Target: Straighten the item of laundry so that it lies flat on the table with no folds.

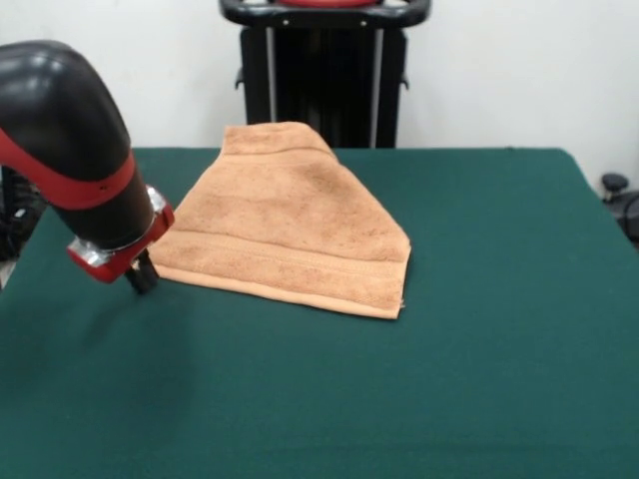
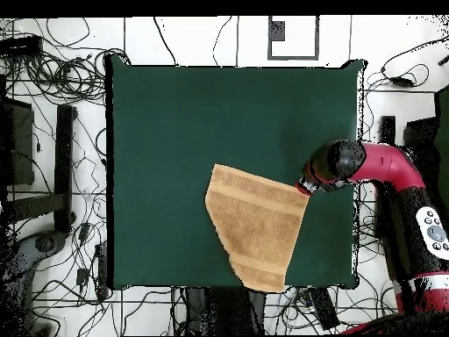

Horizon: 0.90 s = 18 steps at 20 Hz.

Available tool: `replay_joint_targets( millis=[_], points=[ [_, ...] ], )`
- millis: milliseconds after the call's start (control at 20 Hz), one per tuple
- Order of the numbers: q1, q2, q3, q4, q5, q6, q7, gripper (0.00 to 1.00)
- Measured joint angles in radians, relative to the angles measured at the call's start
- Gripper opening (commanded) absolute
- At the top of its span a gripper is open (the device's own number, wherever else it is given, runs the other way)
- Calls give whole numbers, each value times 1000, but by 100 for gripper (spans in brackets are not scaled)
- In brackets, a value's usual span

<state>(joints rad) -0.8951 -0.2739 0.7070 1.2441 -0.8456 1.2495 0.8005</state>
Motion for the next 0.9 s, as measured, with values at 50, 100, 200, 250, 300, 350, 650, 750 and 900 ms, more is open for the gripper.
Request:
replay_joint_targets(
  millis=[50, 100, 200, 250, 300, 350, 650, 750, 900],
  points=[
    [3, 0, 0, -14, -7, 0, -1, 0],
    [5, 0, 1, -23, -10, 0, -3, 0],
    [9, 0, 2, -40, -16, 0, -8, 0],
    [12, 0, 3, -56, -19, 0, -17, 0],
    [13, 0, 4, -69, -20, 0, -28, 0],
    [14, 1, 5, -83, -21, 0, -40, 0],
    [8, 2, 7, -129, -22, -5, -111, 100],
    [8, 2, 7, -129, -22, -6, -114, 100],
    [9, 2, 8, -129, -22, -11, -119, 100]
  ],
)
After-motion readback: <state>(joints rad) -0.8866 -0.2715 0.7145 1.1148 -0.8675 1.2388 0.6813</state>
